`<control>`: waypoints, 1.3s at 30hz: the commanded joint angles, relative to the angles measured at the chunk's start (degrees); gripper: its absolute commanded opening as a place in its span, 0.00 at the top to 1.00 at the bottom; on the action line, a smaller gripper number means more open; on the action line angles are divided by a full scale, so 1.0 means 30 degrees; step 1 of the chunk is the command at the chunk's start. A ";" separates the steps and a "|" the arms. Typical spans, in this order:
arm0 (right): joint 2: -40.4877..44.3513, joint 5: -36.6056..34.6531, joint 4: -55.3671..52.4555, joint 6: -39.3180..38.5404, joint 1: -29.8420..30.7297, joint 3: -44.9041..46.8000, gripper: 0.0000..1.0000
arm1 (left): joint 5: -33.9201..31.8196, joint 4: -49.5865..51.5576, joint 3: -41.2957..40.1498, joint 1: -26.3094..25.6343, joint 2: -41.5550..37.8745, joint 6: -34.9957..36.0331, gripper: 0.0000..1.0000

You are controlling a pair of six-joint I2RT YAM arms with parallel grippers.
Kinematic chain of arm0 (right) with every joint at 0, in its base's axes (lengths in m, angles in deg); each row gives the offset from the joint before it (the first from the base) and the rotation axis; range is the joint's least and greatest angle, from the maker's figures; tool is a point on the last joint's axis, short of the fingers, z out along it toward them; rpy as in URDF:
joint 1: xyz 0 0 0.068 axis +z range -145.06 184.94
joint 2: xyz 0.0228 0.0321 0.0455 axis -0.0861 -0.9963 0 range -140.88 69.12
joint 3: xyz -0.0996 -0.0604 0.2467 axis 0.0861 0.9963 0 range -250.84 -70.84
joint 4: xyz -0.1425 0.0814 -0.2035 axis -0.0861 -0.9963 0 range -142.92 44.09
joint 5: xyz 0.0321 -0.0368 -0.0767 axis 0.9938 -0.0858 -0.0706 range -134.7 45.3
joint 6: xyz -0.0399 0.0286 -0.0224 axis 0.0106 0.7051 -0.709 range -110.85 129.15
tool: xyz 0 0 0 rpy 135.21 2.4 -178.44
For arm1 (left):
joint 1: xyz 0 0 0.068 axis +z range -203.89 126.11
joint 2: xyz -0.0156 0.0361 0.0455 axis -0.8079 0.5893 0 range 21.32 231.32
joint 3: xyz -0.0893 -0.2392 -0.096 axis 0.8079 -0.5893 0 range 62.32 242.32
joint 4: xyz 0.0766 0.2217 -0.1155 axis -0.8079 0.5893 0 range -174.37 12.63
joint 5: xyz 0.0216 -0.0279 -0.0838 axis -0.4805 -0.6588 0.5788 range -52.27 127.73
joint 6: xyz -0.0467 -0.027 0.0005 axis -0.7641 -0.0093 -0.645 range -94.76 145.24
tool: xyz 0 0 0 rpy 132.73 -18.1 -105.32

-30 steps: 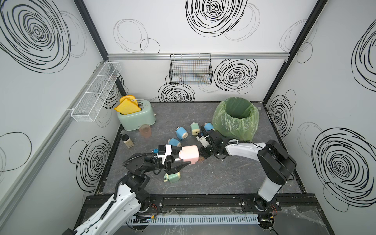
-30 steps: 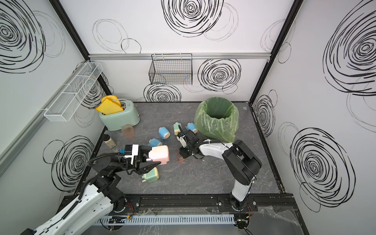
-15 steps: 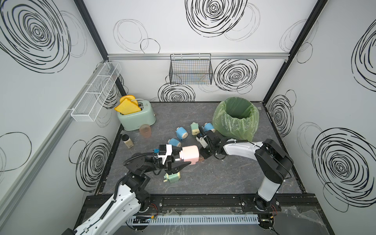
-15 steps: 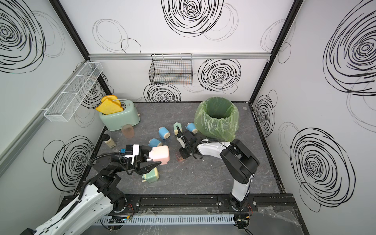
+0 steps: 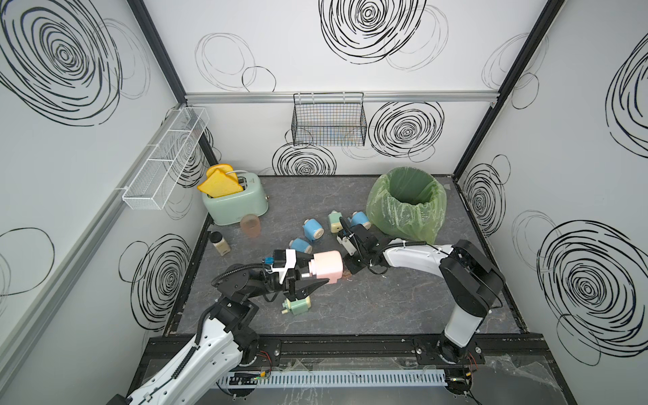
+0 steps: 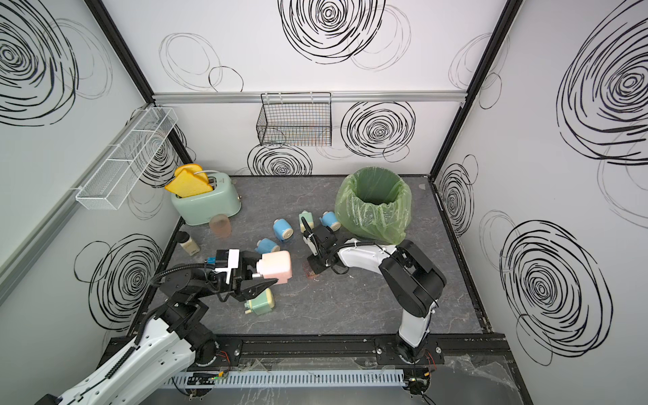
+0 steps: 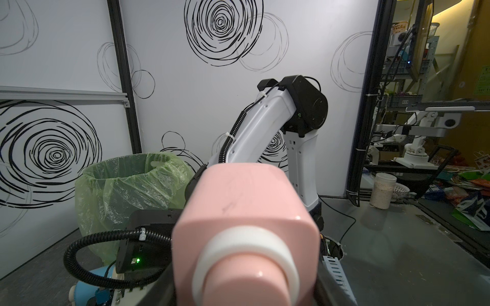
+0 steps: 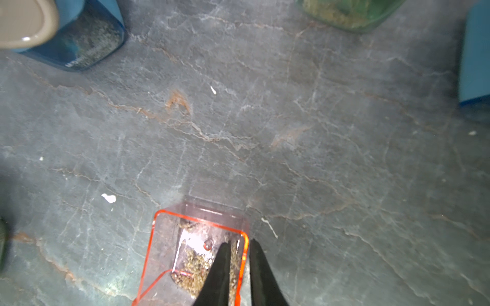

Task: Take out the pencil sharpener tray and clean the shavings
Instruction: Pick up the container from the center of the board.

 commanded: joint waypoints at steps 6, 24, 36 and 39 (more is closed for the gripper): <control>-0.0058 -0.0433 -0.1268 0.0026 0.0138 -0.0855 0.93 | -0.0093 -0.0940 0.0563 -0.0109 -0.0319 0.0383 0.86; 0.1870 -0.3953 -0.7357 -0.1547 0.0283 -0.7175 0.98 | -0.3198 0.1344 0.1134 0.0016 -0.0871 0.0962 0.91; 0.1804 -0.8288 -1.0200 -0.4322 -0.2297 -1.4477 1.00 | -0.4295 0.1659 0.1153 -0.0122 -0.1410 0.0995 0.93; 0.1535 -0.9495 -1.0206 -0.4908 -0.3707 -1.5509 1.00 | -0.4306 0.1638 0.1149 -0.0189 -0.1480 0.1017 0.93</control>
